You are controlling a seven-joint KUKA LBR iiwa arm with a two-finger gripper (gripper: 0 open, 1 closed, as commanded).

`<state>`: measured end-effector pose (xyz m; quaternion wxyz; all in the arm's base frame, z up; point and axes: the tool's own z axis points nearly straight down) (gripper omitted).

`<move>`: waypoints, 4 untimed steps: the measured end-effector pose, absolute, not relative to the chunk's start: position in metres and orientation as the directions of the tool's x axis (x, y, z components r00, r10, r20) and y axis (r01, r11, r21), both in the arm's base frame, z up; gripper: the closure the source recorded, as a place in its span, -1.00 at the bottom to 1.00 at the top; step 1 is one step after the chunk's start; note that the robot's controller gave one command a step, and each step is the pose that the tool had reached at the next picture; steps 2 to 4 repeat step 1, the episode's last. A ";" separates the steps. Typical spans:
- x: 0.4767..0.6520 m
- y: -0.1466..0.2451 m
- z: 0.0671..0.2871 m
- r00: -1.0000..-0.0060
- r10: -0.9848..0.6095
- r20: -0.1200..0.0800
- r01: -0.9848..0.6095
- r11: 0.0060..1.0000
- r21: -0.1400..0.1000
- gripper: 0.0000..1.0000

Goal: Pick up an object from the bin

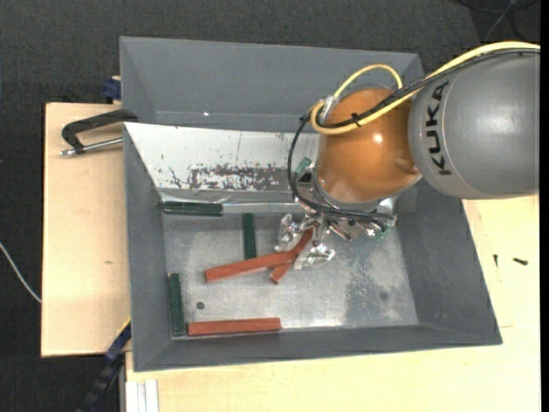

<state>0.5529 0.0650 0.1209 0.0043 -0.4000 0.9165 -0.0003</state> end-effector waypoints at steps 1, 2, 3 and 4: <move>0.553 0.065 0.127 -0.680 -0.733 -0.007 -0.733 0.680 -0.003 1.00; 0.553 0.065 0.127 -0.680 -0.733 -0.007 -0.733 0.680 -0.003 1.00; 0.553 0.065 0.127 -0.680 -0.733 -0.007 -0.733 0.680 -0.003 1.00; 0.553 0.065 0.127 -0.680 -0.733 -0.007 -0.733 0.680 -0.003 1.00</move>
Offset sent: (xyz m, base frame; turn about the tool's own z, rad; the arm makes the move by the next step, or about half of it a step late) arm -0.0001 -0.0001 0.0508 0.0000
